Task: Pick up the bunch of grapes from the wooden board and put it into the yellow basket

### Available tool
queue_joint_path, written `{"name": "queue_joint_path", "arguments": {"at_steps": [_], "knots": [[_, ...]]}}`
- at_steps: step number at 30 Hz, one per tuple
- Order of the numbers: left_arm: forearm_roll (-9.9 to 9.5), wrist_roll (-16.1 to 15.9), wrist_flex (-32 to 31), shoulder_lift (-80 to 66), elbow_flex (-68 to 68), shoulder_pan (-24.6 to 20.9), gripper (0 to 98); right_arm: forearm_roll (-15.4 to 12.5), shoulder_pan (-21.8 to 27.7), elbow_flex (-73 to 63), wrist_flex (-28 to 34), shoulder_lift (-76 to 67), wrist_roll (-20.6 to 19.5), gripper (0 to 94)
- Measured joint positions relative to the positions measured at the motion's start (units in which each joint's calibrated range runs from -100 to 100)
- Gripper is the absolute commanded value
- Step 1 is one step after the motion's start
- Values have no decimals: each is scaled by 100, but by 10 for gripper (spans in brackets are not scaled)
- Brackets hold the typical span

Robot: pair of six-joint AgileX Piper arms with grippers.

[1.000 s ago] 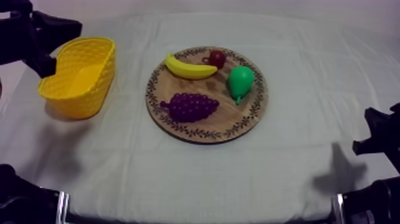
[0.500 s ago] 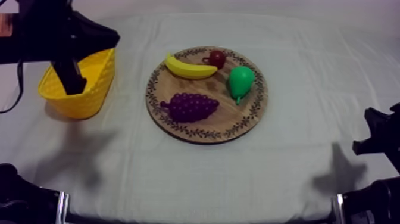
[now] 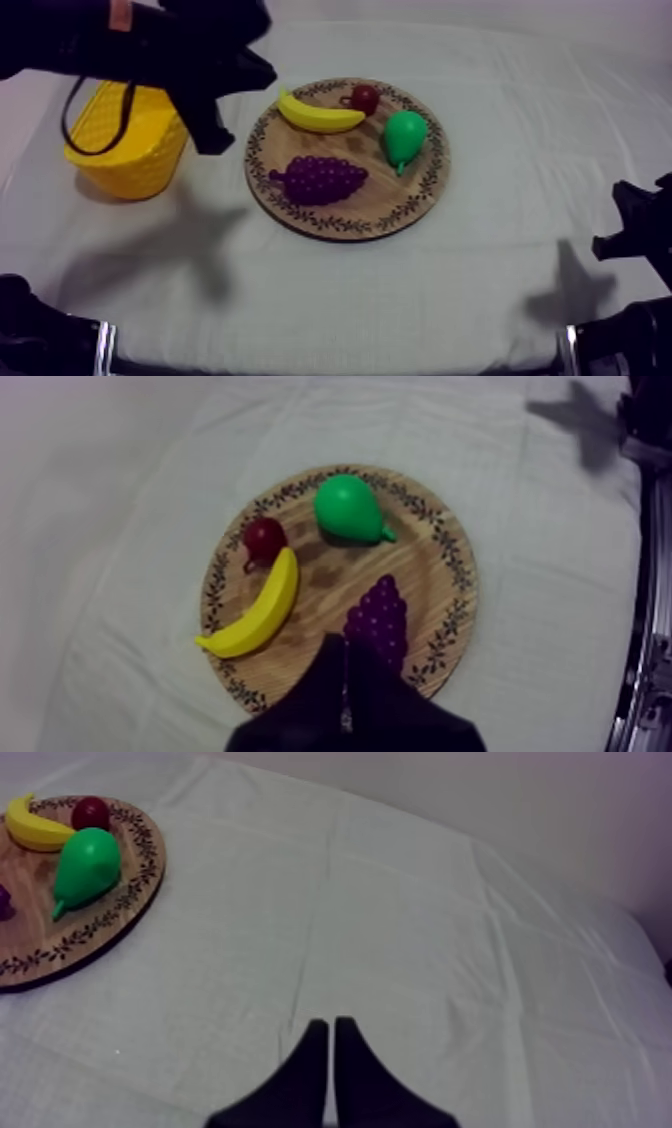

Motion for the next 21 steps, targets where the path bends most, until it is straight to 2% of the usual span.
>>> {"name": "queue_joint_path", "arguments": {"at_steps": [14, 17, 21], "knots": [[11, -352, 662, 1271, -1027, -18, 0, 0, 0, 0, 0, 0, 0, 3], [-15, -460, 1118, 1380, -1296, -84, 0, 0, 0, 0, 0, 0, 0, 3], [-183, -554, 1984, 1569, -1833, -93, 0, 0, 0, 0, 0, 0, 0, 3]]}}
